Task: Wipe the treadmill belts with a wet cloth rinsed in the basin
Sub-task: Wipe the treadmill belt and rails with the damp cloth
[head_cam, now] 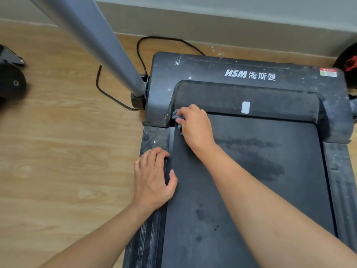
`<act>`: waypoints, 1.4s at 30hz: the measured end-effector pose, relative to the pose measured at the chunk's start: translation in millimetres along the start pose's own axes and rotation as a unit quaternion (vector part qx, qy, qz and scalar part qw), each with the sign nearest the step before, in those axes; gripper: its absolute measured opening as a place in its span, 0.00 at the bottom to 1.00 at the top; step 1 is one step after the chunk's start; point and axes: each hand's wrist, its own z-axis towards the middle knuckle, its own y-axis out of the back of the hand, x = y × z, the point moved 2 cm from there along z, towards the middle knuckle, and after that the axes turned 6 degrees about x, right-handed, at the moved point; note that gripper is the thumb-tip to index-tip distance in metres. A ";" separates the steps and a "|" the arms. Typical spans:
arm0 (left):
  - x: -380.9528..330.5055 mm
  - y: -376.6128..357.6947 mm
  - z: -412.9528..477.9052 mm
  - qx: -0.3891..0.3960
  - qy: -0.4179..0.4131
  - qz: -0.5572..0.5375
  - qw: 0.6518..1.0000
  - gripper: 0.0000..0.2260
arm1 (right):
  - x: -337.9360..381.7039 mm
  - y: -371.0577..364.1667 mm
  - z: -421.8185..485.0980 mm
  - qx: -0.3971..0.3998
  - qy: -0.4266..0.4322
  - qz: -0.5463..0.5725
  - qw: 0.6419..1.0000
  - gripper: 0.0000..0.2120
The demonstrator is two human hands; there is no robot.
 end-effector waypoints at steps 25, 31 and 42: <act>7.2 11.9 -1.8 0.008 -0.004 -0.114 0.993 0.25 | 6.9 -31.6 -130.8 0.065 0.031 -0.059 0.996 0.12; 8.6 4.6 -2.3 -0.011 -0.013 -0.093 0.996 0.20 | 10.0 -34.9 -214.9 0.207 0.074 -0.056 0.974 0.12; 8.9 2.5 -1.6 -0.002 -0.024 -0.059 0.998 0.19 | -36.2 34.1 -17.0 -0.025 -0.063 -0.087 0.994 0.11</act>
